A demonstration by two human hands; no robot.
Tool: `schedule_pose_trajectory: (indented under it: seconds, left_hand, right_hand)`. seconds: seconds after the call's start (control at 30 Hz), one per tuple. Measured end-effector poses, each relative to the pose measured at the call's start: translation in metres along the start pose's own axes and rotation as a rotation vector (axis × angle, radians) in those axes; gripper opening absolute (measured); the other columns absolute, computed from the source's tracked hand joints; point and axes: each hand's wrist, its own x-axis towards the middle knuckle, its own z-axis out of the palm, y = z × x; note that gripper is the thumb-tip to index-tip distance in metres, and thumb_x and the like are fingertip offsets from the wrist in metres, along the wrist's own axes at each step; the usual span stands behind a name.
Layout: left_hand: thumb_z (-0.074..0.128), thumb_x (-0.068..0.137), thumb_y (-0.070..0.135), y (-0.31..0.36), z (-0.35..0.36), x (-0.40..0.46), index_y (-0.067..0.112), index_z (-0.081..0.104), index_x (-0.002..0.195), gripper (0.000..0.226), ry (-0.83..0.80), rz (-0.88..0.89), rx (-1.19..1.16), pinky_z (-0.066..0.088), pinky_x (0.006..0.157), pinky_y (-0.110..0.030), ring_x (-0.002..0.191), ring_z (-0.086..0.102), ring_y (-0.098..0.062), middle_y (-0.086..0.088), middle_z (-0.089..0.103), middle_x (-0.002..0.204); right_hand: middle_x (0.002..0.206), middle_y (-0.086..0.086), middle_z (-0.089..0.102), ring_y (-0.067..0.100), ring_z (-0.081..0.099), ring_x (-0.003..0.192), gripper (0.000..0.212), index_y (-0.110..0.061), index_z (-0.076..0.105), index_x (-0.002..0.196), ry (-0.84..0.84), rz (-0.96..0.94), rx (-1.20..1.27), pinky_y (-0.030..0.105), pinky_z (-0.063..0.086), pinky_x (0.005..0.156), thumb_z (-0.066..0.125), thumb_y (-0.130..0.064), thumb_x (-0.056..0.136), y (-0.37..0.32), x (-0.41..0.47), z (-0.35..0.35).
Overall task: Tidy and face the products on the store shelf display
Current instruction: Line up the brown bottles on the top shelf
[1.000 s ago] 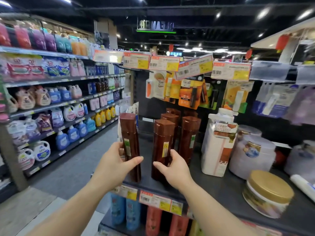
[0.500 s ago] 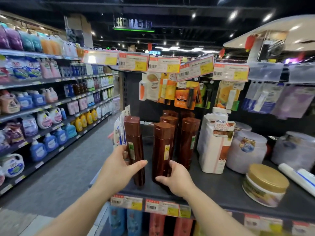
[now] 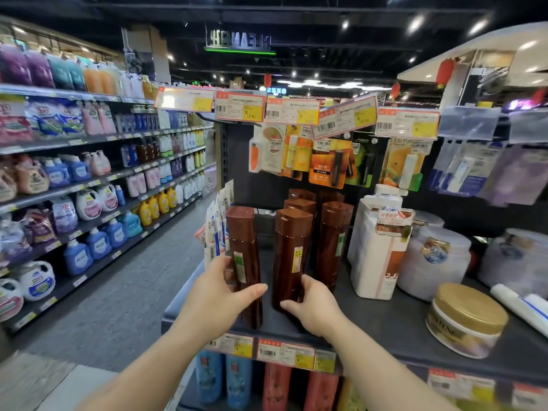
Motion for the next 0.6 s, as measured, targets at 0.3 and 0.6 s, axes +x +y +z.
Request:
schedule_pose_trajectory:
  seconds: [0.3,0.6]
  left_hand:
    - [0.081,0.071,0.040,0.005,0.006,-0.008,0.030,0.053,0.117,0.054,0.036,-0.010,-0.015,0.055,0.084,-0.027,0.095,0.065,0.000,0.015,0.068,0.105]
    - [0.081,0.062,0.053,0.037,0.047,-0.019,0.035,0.051,0.108,0.058,0.010,0.049,0.075,0.056,0.078,-0.029,0.086,0.064,0.004,0.017,0.068,0.094]
  right_hand:
    - [0.116,-0.006,0.068,0.013,0.062,0.110,0.048,-0.021,0.057,0.124,-0.084,-0.003,0.032,0.032,0.048,0.100,0.076,-0.021,0.080,0.002,0.002,-0.008]
    - [0.113,-0.019,0.060,-0.002,0.058,0.102,0.059,-0.037,0.052,0.121,-0.109,-0.159,0.025,0.022,0.053,0.088,0.082,-0.036,0.069,-0.004,-0.066,-0.057]
